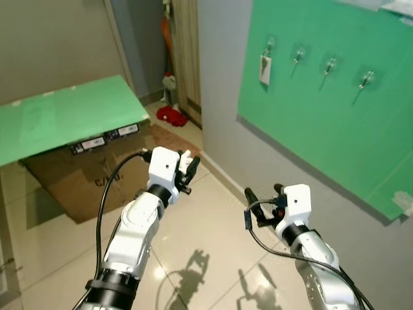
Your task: Hang keys on a hook
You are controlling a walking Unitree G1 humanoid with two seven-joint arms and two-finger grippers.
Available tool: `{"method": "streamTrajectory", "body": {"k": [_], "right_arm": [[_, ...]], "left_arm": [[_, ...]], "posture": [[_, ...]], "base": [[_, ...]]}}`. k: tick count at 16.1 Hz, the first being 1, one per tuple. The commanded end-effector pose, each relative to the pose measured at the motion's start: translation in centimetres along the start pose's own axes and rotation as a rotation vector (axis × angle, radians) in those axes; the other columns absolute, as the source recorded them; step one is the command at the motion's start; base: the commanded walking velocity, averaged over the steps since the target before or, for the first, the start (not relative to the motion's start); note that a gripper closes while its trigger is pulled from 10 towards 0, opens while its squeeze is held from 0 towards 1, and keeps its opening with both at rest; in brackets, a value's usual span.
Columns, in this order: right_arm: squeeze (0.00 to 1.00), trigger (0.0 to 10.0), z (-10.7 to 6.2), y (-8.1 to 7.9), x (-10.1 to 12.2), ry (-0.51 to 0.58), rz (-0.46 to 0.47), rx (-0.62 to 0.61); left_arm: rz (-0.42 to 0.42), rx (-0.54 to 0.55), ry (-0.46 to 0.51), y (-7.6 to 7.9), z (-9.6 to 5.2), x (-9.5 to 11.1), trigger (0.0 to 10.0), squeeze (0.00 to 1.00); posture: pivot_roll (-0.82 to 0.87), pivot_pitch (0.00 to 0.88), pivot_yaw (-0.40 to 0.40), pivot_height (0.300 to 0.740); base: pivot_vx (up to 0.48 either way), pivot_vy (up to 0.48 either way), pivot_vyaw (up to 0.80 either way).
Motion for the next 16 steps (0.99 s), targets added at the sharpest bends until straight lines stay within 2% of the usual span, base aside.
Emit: {"method": "streamTrajectory", "body": {"k": [1, 10, 11, 15, 16], "right_arm": [[0.0, 10.0, -0.21, -0.05, -0.11, -0.006, 0.013, 0.002], [0.0, 10.0, -0.18, -0.22, 0.11, 0.009, 0.013, 0.005], [0.0, 10.0, -0.16, -0.16, 0.43, 0.028, -0.009, 0.003], [0.0, 10.0, -0.14, -0.25, 0.25, 0.015, 0.0, 0.006], [0.0, 10.0, -0.14, -0.31, 0.25, 0.016, 0.001, 0.008]], "left_arm": [[0.015, -0.012, 0.0, 0.15, -0.08, 0.0, 0.0, 0.0], [0.017, -0.016, -0.001, 0.21, -0.18, -0.01, 0.0, 0.0], [0.018, -0.014, -0.001, 0.17, -0.18, 0.0, 0.0, 0.0], [0.034, -0.007, 0.003, -0.05, -0.24, 0.16, 0.0, 0.0], [0.041, -0.01, 0.003, 0.01, -0.25, 0.15, 0.0, 0.0]], "posture": [[-0.14, 0.0, 0.045, 0.74], [-0.13, 0.0, 0.043, 0.74], [-0.13, 0.0, 0.042, 0.74], [-0.13, 0.0, 0.04, 0.74], [-0.13, 0.0, 0.04, 0.74]], "base": [[0.0, 0.277, 0.0], [0.0, 0.435, -0.77], [0.0, 0.0, 0.0], [0.0, 0.0, 0.0], [0.439, 0.0, 0.0]]}}
Point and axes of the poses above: a point about 5 cm out from each wrist's last joint towards the gripper, its own z axis pointing out of the wrist towards the gripper, its own x axis along the axis of the wrist's last joint, y = z × x, the point moved 5 cm from there along z, pointing out of the wrist towards the gripper, and after that the axes turned 15 degrees about -z, right-handed, at the moved point
